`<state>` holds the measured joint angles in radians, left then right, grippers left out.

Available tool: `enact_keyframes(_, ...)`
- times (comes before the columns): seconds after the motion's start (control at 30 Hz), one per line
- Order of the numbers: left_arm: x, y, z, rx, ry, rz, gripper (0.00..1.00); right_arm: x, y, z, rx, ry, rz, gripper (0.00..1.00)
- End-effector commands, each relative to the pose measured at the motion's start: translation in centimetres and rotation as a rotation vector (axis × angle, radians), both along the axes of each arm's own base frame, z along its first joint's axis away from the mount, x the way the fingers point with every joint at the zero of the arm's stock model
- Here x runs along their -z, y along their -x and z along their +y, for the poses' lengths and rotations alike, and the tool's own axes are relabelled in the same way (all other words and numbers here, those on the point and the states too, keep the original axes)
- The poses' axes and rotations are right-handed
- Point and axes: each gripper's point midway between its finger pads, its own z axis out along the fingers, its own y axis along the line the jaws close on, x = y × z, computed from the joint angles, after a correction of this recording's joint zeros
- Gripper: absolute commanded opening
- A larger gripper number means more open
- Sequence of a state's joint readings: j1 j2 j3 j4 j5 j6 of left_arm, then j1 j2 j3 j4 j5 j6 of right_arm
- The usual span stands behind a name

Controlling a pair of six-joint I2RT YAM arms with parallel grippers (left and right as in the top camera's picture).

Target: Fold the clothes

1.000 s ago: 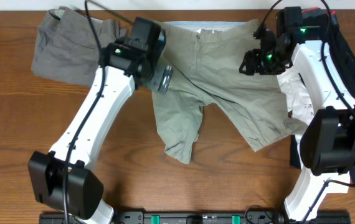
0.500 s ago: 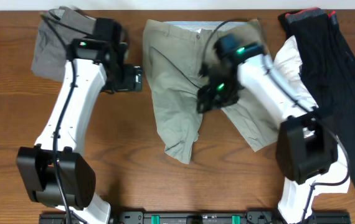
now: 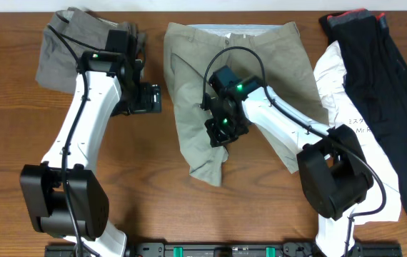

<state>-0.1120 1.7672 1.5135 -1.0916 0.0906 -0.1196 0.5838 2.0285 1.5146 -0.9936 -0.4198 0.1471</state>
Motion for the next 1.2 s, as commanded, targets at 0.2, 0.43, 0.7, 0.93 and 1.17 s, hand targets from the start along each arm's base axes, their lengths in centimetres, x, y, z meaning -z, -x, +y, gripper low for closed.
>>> enact_keyframes(0.2,0.9,0.8,-2.2,0.051,0.054,0.023,0.94,-4.4,-9.3,-7.0,0.232,0.027,-0.179,0.01)
enact_keyframes(0.43,0.3,0.7,-9.7,0.376,0.136,-0.066,0.93,-4.0,-15.1,-15.5,0.454,0.016,-0.258,0.01)
enact_keyframes(0.7,1.0,2.8,-18.7,0.769,0.133,-0.149,0.93,-3.3,-16.9,-18.4,0.504,-0.025,-0.274,0.01)
enact_keyframes(0.93,3.4,2.7,-24.6,0.758,0.178,-0.192,0.87,-3.3,-16.9,-18.3,0.503,-0.027,-0.274,0.02)
enact_keyframes(1.17,7.4,-0.3,-26.1,0.561,0.166,-0.222,0.86,-3.3,-16.8,-18.1,0.491,-0.039,-0.274,0.06)
